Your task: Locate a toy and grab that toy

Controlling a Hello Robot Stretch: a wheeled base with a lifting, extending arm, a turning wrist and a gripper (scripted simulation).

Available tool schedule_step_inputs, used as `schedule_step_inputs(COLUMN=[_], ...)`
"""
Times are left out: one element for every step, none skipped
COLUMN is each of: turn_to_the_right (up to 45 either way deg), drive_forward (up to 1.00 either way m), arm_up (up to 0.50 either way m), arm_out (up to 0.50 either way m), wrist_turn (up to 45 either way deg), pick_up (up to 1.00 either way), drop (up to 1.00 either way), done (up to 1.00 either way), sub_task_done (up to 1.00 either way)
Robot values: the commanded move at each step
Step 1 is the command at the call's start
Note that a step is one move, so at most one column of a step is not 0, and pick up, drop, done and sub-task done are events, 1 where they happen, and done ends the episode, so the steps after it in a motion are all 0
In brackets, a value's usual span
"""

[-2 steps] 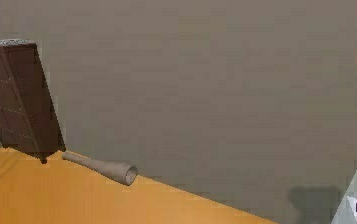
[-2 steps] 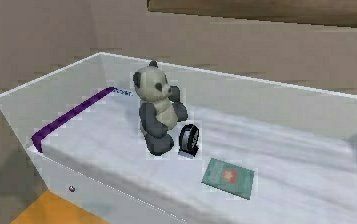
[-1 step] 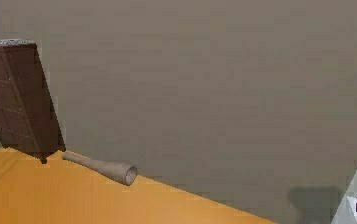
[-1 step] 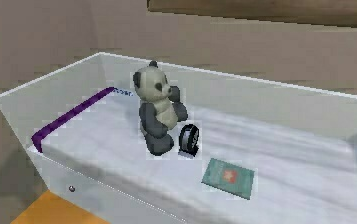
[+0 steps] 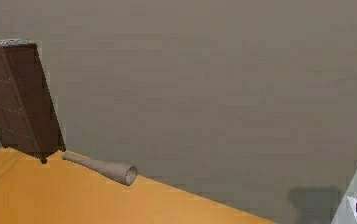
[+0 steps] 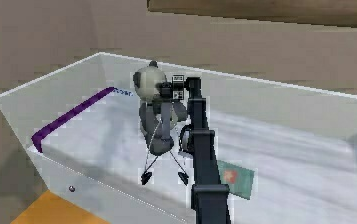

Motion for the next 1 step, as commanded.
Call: schedule_step_inputs(turn_to_the_right=[0.0], drive_forward=[0.0], arm_up=[0.0], arm_out=[0.0], wrist_turn=[45.0], pick_up=[0.0], drop=[0.0], done=[0.0], sub_task_done=[0.0])
